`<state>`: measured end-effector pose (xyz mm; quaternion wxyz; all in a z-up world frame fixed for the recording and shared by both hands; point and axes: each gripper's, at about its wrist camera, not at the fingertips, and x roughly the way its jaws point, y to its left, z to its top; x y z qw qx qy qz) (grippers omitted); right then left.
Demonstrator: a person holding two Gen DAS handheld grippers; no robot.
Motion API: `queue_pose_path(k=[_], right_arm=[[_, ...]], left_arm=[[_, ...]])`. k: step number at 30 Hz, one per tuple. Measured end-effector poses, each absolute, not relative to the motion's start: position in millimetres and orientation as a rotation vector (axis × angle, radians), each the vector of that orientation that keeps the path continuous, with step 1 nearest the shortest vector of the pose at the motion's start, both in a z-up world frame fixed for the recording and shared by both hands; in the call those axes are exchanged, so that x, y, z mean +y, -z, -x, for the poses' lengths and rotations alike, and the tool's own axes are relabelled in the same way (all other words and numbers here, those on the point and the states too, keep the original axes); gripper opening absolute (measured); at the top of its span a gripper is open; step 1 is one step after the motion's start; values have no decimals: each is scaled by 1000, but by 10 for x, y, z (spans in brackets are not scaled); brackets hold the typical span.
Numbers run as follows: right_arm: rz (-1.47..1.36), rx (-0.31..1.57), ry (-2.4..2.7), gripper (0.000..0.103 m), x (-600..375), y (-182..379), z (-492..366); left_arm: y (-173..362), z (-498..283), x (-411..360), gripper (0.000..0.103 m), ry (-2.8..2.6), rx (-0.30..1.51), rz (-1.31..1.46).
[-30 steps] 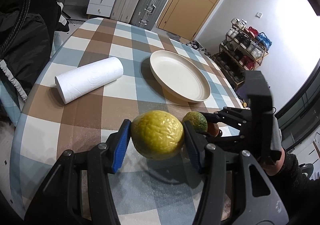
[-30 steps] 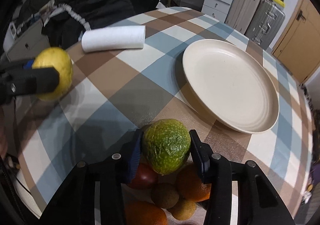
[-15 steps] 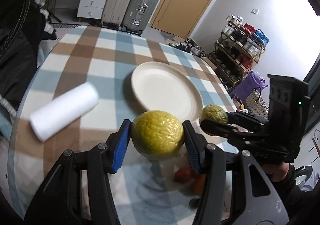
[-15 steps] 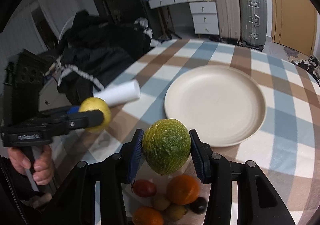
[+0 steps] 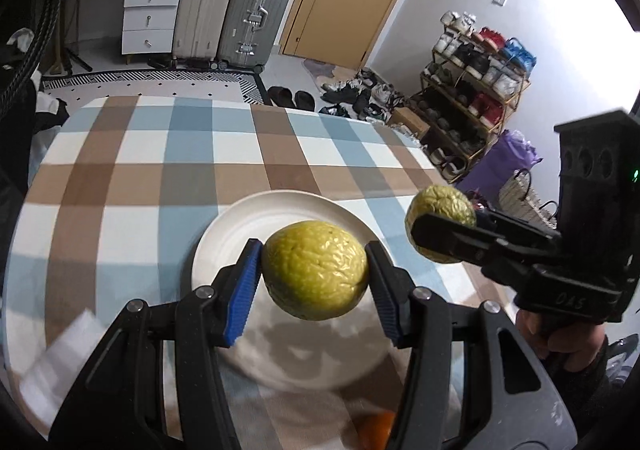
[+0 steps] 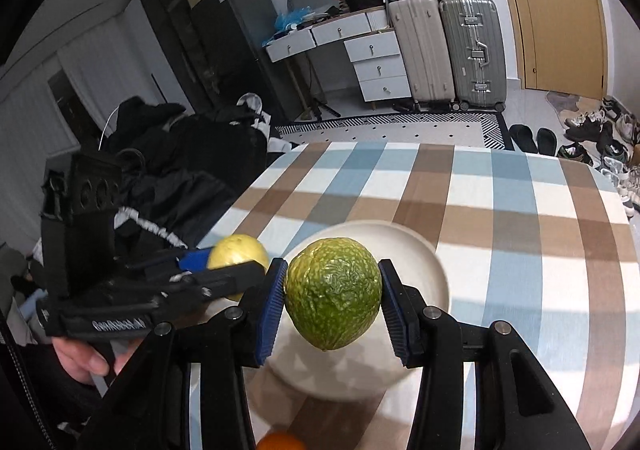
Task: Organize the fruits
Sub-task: 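Lower both citruses onto the cream plate and open both tools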
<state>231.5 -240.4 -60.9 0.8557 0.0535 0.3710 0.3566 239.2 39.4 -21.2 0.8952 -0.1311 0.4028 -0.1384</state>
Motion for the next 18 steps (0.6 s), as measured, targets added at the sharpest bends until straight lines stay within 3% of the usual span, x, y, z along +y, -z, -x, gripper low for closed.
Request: queue_pose_path(k=[18], right_arm=[[-252, 969, -766, 46, -2191, 1406, -3248]], left_arm=[[1005, -3197, 447, 50, 242, 958, 269]])
